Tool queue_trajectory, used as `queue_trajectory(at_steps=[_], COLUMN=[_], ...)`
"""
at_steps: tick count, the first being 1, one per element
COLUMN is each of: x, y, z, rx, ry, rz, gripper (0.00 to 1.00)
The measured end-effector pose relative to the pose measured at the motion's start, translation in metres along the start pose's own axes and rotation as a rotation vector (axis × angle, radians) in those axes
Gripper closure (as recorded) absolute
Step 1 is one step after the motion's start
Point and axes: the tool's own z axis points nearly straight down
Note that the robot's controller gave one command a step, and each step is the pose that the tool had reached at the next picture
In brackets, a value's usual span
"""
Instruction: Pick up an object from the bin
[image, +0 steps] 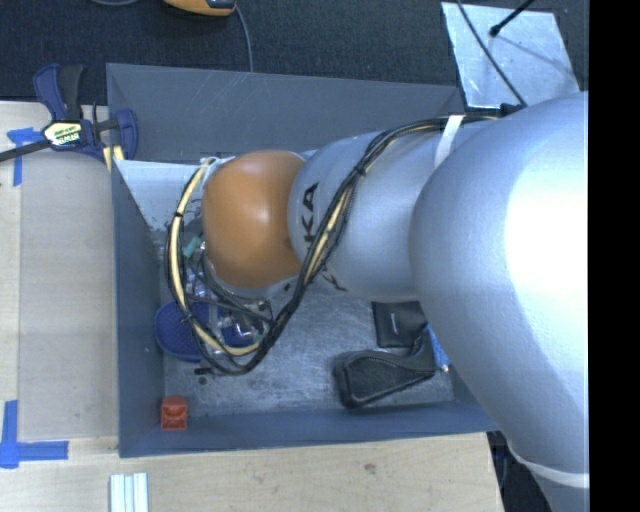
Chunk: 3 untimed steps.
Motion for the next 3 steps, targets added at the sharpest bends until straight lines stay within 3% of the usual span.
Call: queue_trajectory(at_steps=[1,2,3], x=[0.0179,0.0166,0.0155], y=[0.0121,0.0116,0.0119], z=[0.0407,0.0398,0.0373], rx=[0.0,-0.001,-0.002], ry=[-0.004,-0.007,-0.011], rz=[0.182,0.183,0.183], gripper=[0.0,0.0,1.0])
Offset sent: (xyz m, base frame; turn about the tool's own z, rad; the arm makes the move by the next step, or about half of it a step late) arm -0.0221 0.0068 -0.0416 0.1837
